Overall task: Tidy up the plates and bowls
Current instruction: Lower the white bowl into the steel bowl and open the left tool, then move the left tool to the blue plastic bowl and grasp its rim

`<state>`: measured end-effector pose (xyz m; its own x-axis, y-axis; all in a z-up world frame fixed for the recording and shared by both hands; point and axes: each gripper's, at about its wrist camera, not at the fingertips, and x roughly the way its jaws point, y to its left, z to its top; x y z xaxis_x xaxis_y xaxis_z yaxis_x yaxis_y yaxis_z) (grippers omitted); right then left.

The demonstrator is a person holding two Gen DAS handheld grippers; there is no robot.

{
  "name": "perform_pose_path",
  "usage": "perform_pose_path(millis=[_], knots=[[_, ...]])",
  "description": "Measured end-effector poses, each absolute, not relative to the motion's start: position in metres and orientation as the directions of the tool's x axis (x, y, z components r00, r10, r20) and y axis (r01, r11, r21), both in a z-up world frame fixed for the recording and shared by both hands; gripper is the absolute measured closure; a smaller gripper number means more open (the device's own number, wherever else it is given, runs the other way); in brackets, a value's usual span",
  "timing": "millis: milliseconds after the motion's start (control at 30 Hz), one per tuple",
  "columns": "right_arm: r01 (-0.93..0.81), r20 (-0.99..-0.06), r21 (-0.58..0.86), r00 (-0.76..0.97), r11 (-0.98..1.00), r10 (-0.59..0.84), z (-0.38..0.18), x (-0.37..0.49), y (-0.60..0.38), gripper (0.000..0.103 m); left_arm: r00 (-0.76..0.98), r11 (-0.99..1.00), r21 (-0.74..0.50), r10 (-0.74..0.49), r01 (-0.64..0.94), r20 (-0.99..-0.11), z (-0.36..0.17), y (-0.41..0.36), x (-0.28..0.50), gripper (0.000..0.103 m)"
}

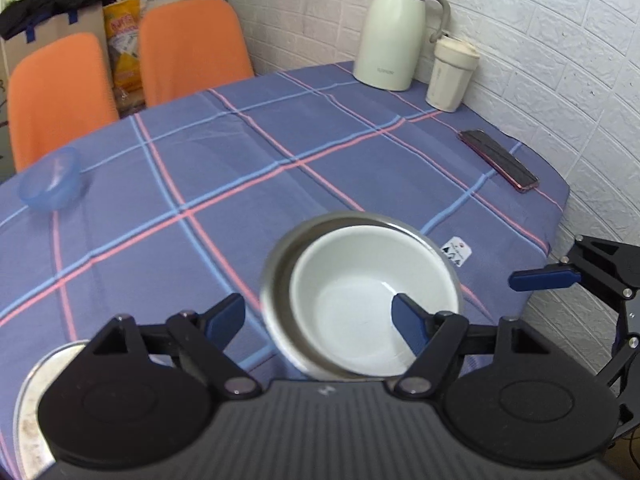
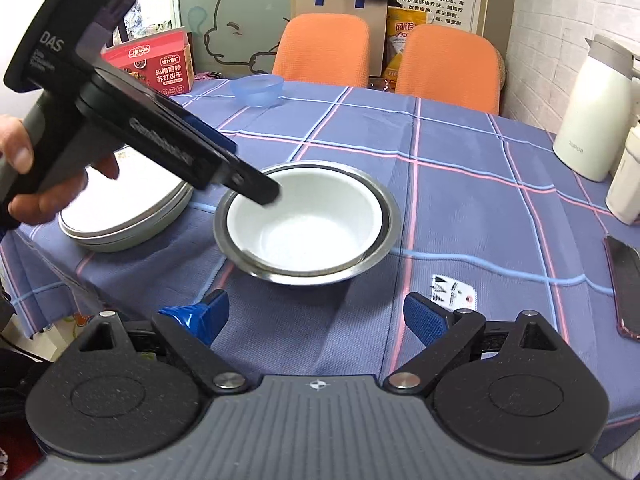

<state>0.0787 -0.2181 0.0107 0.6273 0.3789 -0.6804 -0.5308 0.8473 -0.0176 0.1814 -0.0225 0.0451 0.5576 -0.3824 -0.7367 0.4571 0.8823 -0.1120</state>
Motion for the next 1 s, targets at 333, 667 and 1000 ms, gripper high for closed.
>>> perform_pose_path(millis=[333, 667, 1000], knots=[[-0.579, -0.658, 0.013, 0.609, 0.815, 0.443, 0.019, 0.089, -0.196, 0.021, 0.640, 0.956, -0.042, -0.228, 0.292, -0.734, 0.053, 0.057, 0.183, 0.028], [-0.627, -0.650, 0.060, 0.566, 0.777, 0.507, 0.039, 0.159, -0.130, 0.021, 0.667, 0.995, -0.026, -0.085, 0.099, -0.740, 0.057, 0.156, 0.218, 0.028], [-0.673, -0.656, 0.068, 0.526, 0.736, 0.541, 0.055, 0.269, -0.032, 0.021, 0.680, 0.990, -0.134, -0.077, -0.031, -0.729, 0.056, 0.220, 0.316, 0.027]])
